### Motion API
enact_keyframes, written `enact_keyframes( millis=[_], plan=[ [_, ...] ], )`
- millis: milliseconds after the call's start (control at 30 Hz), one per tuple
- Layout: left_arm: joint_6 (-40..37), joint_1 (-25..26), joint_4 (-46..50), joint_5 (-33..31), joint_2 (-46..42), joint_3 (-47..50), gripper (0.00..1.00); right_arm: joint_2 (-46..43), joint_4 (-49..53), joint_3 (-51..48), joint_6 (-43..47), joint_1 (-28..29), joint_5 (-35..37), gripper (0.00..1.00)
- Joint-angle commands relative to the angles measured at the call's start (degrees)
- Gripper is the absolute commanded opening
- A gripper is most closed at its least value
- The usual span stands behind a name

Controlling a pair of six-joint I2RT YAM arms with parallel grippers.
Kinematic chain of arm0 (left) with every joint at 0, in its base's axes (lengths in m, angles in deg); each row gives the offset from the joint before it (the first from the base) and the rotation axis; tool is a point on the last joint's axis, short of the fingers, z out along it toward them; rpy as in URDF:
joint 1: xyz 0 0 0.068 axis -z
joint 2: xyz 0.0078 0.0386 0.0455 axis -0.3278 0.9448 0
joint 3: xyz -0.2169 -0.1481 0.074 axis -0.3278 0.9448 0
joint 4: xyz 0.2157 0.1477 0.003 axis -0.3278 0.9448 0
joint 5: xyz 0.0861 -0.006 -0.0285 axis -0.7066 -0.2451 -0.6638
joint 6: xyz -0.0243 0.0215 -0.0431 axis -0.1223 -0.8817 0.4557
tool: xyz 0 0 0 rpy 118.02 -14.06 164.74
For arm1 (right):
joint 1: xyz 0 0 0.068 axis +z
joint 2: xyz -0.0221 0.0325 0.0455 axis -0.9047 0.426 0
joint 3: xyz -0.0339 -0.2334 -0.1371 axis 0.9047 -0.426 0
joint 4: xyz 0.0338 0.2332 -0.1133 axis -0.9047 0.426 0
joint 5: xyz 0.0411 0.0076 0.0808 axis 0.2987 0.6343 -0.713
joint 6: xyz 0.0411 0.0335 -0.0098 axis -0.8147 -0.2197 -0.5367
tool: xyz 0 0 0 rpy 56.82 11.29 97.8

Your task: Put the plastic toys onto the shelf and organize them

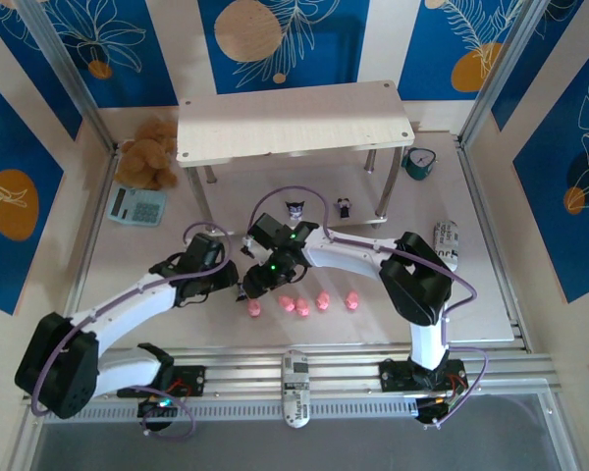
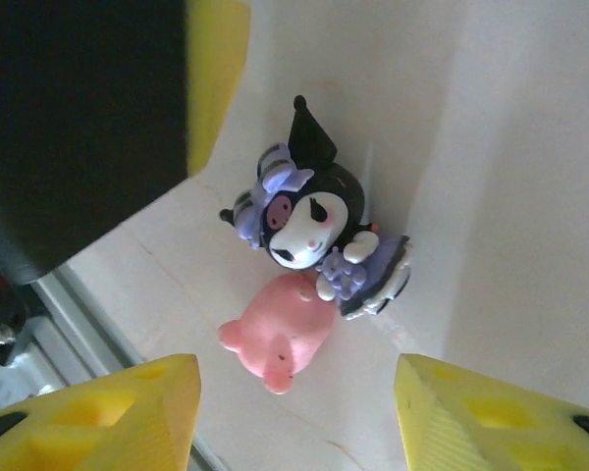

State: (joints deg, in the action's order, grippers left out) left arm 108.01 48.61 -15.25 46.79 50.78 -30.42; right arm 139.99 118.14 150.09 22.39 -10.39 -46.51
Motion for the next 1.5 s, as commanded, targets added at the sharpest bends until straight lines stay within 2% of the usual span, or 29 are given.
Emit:
enact_keyframes(
  millis=[0, 100, 133, 200, 233, 400, 567, 700, 800, 933, 1000, 1067, 1167, 1467],
  plan=[
    [-2.35, -0.87, -0.46, -1.45, -1.68, -1.20, 0.59, 2.10, 1.04, 2.19, -3.55, -0.15, -4.21, 0.58],
    [-2.46, -0.94, 1.33, -2.46, -2.88, -1.12, 0.59, 3.31, 2.88, 4.06, -6.03, -0.25, -4.60, 0.59],
    [-2.48, -1.00, 2.01, -3.30, -3.76, -0.88, 0.59, 3.73, 3.69, 4.77, -6.86, -0.18, -4.54, 0.64],
    [-2.46, -1.41, 2.99, -4.48, -6.09, -0.36, 0.59, 4.12, 5.30, 6.27, -8.11, 0.29, -3.52, 0.83],
    [-2.42, -1.92, 3.54, -4.61, -7.44, -0.20, 0.60, 4.32, 6.18, 6.82, -8.72, 0.68, -2.45, 0.85],
    [-3.17, -3.78, 6.94, -4.96, -12.93, -0.15, 0.60, 4.65, 8.05, 7.45, -11.55, 1.59, 2.84, 0.84],
    [-2.47, -5.02, 10.64, -7.42, -20.34, 0.85, 0.60, 6.91, 8.80, 8.52, -14.50, 2.11, 4.00, 0.81],
    [-2.52, -6.02, 11.96, -6.49, -23.46, 1.39, 0.60, 7.85, 9.12, 9.54, -14.43, 2.35, 5.41, 0.80],
    [-3.09, -6.55, 12.70, -6.11, -23.85, 1.32, 0.60, 6.83, 8.75, 8.79, -9.81, 2.42, 6.92, 0.76],
    [-4.19, -7.14, 12.80, -5.87, -24.44, 1.27, 0.60, 1.94, 4.74, 3.28, 3.13, 2.35, 9.62, 0.75],
    [-4.71, -7.49, 12.83, -5.63, -24.48, 1.17, 0.61, -1.10, 2.39, 0.33, 7.75, 1.82, 8.74, 0.74],
    [-4.85, -7.76, 12.38, -5.12, -24.33, 1.24, 0.60, -3.98, 0.28, -2.39, 12.40, 1.17, 7.17, 0.68],
    [-5.09, -8.04, 11.19, -4.06, -23.76, 1.52, 0.60, -6.16, -1.57, -5.02, 19.35, 0.62, 5.00, 0.67],
    [-6.45, -8.97, 9.71, -1.83, -22.18, 1.15, 0.60, -2.71, -1.05, -3.45, 29.09, 1.61, 8.15, 0.65]
  ],
)
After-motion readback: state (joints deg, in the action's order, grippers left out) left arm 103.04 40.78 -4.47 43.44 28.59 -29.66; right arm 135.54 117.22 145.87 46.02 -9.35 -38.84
